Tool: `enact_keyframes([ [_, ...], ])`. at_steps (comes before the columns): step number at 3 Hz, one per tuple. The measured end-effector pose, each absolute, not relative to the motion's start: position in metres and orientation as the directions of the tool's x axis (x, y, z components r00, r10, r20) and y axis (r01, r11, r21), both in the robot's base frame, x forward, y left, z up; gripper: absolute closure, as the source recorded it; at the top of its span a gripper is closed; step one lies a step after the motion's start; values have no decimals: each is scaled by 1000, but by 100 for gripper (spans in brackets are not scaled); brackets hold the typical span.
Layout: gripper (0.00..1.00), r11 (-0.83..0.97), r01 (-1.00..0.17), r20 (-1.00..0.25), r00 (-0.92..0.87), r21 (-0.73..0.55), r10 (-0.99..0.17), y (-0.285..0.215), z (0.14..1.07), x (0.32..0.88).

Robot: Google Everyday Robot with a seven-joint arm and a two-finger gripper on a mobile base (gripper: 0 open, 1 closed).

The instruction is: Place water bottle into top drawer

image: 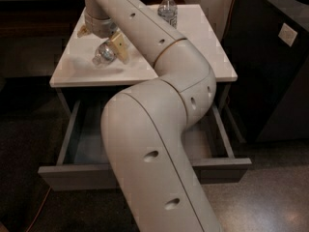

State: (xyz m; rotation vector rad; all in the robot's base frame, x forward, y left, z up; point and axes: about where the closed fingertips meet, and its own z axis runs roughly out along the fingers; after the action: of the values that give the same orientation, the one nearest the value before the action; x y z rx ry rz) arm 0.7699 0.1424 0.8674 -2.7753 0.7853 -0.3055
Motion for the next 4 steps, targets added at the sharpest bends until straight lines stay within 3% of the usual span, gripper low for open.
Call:
enact_keyframes([
  [1, 3, -843, -469, 135, 847, -265, -514, 147, 855, 776],
  [3, 49, -845, -470, 150, 844, -253, -515, 145, 855, 780],
  [4, 80, -830, -460, 121, 848, -315, -516, 146, 879, 770],
])
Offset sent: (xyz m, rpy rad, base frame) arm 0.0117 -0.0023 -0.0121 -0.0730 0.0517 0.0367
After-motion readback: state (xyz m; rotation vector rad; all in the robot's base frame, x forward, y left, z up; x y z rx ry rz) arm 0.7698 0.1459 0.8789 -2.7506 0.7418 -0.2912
